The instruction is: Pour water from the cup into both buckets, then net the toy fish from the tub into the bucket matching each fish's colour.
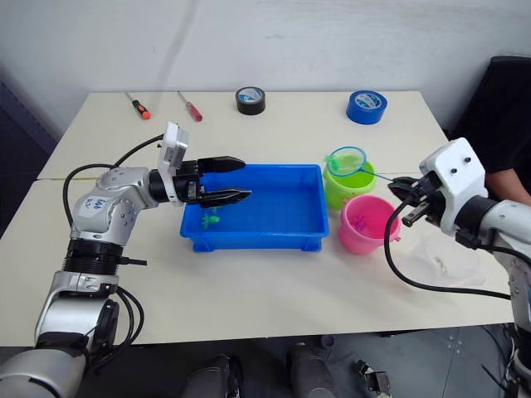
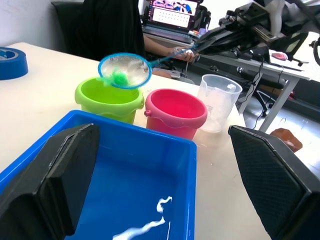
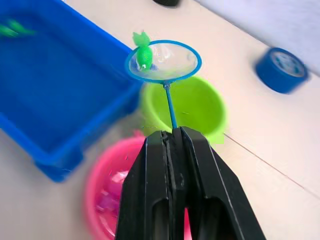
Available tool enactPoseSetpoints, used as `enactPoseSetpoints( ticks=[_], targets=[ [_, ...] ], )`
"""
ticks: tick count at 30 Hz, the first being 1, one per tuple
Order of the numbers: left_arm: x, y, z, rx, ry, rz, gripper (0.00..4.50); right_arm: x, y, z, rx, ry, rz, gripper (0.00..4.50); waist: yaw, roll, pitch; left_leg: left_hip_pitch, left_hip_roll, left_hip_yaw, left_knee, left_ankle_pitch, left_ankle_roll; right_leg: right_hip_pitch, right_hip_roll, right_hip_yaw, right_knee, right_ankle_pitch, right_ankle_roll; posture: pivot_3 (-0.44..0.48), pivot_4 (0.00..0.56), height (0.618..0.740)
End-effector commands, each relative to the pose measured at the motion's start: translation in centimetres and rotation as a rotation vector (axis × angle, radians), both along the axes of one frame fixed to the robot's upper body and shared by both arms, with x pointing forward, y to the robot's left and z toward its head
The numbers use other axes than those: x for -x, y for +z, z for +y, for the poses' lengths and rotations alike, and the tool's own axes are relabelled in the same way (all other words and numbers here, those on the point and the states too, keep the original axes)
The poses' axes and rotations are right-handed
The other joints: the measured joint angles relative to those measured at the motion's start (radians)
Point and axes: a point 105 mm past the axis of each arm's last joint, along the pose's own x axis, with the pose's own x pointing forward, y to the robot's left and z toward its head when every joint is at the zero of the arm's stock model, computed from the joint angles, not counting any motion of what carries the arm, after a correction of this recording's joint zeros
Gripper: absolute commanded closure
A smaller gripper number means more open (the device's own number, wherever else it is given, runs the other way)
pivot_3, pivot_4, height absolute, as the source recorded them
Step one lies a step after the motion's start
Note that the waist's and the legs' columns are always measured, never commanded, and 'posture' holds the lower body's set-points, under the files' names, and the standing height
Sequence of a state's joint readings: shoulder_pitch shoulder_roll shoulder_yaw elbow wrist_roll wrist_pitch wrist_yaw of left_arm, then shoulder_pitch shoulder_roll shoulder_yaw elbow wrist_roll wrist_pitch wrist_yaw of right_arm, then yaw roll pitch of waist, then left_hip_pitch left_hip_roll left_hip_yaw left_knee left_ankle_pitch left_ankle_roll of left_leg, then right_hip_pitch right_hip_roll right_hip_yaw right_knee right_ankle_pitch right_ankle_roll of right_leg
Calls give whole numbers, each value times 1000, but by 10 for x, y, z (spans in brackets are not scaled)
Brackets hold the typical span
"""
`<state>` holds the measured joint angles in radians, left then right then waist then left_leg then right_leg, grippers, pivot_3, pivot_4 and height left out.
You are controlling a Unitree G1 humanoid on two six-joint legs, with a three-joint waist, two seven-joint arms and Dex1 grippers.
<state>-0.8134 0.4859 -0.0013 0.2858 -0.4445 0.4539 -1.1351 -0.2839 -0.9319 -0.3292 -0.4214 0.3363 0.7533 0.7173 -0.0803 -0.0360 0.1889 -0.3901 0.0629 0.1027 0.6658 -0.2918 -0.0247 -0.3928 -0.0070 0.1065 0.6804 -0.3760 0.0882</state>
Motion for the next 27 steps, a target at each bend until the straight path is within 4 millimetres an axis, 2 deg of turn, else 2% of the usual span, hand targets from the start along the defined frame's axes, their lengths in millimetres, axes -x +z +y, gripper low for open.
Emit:
enactPoseSetpoints(
  ticks=[1, 4, 7, 9, 13, 17, 19, 21, 25, 27],
  targets=[
    [5, 9, -2, -5, -17, -57, 17, -9, 12, -7, 196, -25, -134, 4500, 0, 0, 0, 0, 0, 0, 0, 0, 0, 0, 0, 0, 0, 0, 0, 0, 150, 740],
    [6, 8, 1, -12, -10, -58, 17, -19, 9, -15, 540, -3, -212, 4500, 0, 0, 0, 0, 0, 1, 0, 0, 0, 0, 0, 1, 0, 0, 0, 0, 150, 740],
    [6, 8, 4, -14, -2, -58, 17, -23, 3, -17, 803, 73, -260, 4500, 0, 1, 0, 0, 0, 2, 0, 0, 0, -1, 0, 1, 0, 0, 0, 0, 150, 740],
    [6, 8, 4, -14, 1, -61, 17, -27, 2, -18, 1042, 135, -322, 4500, -1, 1, 0, 0, 0, 2, 0, 0, 0, -1, 0, 1, 0, 0, 0, 0, 150, 740],
    [7, 6, 5, -27, 7, -66, 17, -34, 14, -13, 1145, 184, -423, 4500, -4, 1, 1, 1, 0, 3, 0, 0, 0, -1, 0, 3, 1, 0, 0, 0, 150, 740],
    [6, 3, 9, -36, 19, -61, 17, -36, 17, -13, 1126, 194, -443, 4500, -3, 1, 1, 3, 1, 3, 0, 0, 0, -1, 0, 2, 2, 0, 0, 0, 150, 740],
    [5, 2, 11, -42, 29, -62, 17, -32, 20, -10, 1193, 234, -481, 4500, -3, 1, 1, 3, 1, 3, 0, 0, 0, -1, 0, 2, 2, 0, 0, 0, 150, 740],
    [4, 2, 14, -45, 40, -62, 17, -31, 18, -10, 1149, 236, -464, 4500, -3, 1, 1, 3, 1, 4, 1, 0, 0, -1, 0, 3, 3, 0, 0, 0, 150, 740],
    [0, 0, 23, -62, 71, -59, 17, -34, 24, -13, 868, 134, -421, 4500, -2, 1, 1, 3, 1, 3, 1, 0, 0, 0, 0, 2, 3, 0, 0, 0, 150, 740],
    [-3, -7, 38, -99, 118, -50, 17, -34, 29, 3, 623, 149, -380, 4500, -7, 1, 1, 3, 1, 4, 1, 0, 0, 0, 0, 2, 4, 0, 0, 0, 150, 740]
  ],
)
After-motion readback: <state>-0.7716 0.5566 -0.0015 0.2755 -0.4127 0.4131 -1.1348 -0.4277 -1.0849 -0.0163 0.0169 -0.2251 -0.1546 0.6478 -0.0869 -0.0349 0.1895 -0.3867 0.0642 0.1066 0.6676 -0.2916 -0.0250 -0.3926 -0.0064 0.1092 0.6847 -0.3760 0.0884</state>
